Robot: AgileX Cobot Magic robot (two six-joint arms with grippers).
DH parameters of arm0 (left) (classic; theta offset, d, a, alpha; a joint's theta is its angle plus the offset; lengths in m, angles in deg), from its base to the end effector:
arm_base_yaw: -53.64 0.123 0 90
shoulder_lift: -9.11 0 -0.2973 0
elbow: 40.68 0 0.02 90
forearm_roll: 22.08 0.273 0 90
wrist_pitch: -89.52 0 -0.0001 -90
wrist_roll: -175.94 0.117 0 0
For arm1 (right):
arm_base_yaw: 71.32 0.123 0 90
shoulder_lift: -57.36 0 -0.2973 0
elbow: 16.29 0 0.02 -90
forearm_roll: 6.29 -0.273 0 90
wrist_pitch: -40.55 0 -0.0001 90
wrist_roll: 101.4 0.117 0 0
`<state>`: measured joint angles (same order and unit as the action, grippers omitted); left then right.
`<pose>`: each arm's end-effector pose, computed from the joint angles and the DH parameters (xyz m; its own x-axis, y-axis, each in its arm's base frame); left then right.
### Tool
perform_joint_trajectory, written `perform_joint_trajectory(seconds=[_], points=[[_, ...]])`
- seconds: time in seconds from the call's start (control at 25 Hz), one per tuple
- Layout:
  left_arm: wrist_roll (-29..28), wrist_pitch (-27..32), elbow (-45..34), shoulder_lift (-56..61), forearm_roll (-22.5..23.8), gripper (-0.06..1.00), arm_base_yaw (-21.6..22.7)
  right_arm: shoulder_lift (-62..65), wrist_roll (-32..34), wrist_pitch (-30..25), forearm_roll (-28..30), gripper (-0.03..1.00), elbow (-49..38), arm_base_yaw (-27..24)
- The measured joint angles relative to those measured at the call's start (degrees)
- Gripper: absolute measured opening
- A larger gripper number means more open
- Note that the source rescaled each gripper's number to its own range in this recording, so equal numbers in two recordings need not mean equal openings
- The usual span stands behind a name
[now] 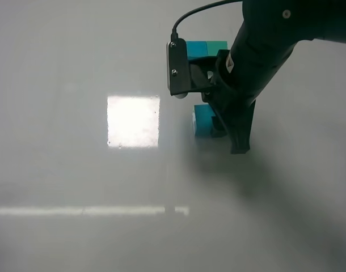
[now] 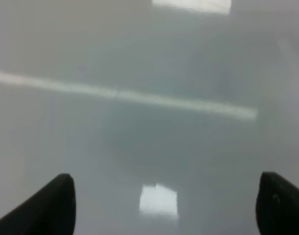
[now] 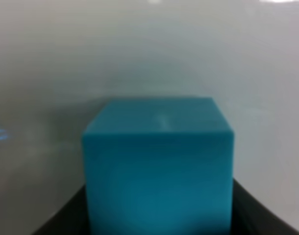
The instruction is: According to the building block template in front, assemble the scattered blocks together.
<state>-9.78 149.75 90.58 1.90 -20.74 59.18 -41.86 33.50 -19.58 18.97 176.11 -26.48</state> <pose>0.0246 0.0048 0.2781 -0.4272 -0.1299 -0.8948 -0.1529 0.9858 -0.0702 0.3016 0.2389 0.3631 0.1247 -0.9909 -0.0496 -0.7545 -0.0623 -0.6534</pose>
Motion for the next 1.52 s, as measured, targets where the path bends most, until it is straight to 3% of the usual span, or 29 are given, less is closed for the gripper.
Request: perform_joint_trajectory(seconds=[0.76,0.8,1.0,1.08,1.28,1.4,1.52], points=[[0.0,0.0,0.0,0.0,0.0,0.74,0.0,-1.69,7.27,0.99,0.91,0.03,0.0,0.0],[0.0,0.0,0.0,0.0,0.0,0.74,0.0,-1.69,7.48,1.27,0.97,0.09,0.0,0.0],[0.0,0.0,0.0,0.0,0.0,0.74,0.0,-1.74,7.36,2.02,0.73,0.7,0.0,0.0],[0.0,0.0,0.0,0.0,0.0,0.74,0.0,-1.39,6.77,2.12,-0.18,0.82,0.0,0.0],[0.0,0.0,0.0,0.0,0.0,0.74,0.0,4.44,7.55,2.02,-5.98,0.9,0.0,0.0],[0.0,0.0,0.0,0.0,0.0,0.74,0.0,9.97,11.63,2.02,-7.04,0.9,0.0,-0.64],[0.0,0.0,0.0,0.0,0.0,0.74,0.0,14.24,17.44,1.41,-8.68,0.9,0.0,-5.09]])
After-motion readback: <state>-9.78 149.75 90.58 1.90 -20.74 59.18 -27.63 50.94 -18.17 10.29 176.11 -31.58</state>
